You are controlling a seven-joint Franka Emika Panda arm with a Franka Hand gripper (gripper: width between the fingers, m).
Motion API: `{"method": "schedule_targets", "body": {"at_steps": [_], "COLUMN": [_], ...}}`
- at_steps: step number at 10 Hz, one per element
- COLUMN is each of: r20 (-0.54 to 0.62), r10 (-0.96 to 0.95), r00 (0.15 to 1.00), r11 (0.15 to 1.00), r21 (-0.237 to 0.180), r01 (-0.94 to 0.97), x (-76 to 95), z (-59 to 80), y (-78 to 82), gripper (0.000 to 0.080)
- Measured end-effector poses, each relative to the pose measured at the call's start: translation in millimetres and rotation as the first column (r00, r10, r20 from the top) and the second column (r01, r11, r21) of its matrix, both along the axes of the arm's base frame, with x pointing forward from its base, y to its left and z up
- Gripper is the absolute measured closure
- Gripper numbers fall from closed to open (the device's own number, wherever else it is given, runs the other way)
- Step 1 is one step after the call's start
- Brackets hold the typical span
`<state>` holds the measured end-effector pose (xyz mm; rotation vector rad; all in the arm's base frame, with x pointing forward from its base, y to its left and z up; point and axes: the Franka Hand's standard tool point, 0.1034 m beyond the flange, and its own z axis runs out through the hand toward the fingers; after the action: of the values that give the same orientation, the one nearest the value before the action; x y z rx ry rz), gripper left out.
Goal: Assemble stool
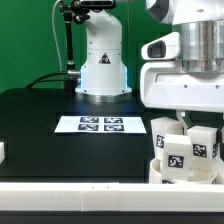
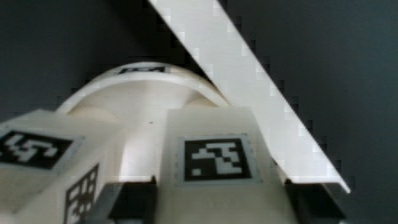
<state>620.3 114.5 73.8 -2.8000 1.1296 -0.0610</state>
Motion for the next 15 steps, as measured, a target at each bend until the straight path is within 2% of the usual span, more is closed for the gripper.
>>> {"method": "schedule_targets", "body": {"at_steps": [4,5,6,7,8,11,15], "r20": [-0.033,-0.044,-0.044,-0.042,-0.028,0.004,0.049], "r10": [-0.286,-0.331,-0.328,-0.315,-0.283,-0.164,0.143], "r00": [0.958,0.943,0.944,0.948,0.959,0.986,0.988], "r11": [0.955,0.94,0.941,0.945,0.956,0.983,0.988], "r21": [0.066,0.074,0.075,0.075,0.077,0.08,0.042], "r01": [0.288,0.333,0.331,0.317,0.284,0.163,-0.146], "x": [1.3,1.0,0.8,0.9,3.3,8.2,7.3], "z": [-0.3,-0.4,-0.4,0.3,7.5,35.2,33.1], "y": [-0.5,1.5,2.8,2.7,2.7,2.8,3.2], "gripper": [0.046,0.0379,0.0379,0.0245,0.017,0.0151,0.0151]}}
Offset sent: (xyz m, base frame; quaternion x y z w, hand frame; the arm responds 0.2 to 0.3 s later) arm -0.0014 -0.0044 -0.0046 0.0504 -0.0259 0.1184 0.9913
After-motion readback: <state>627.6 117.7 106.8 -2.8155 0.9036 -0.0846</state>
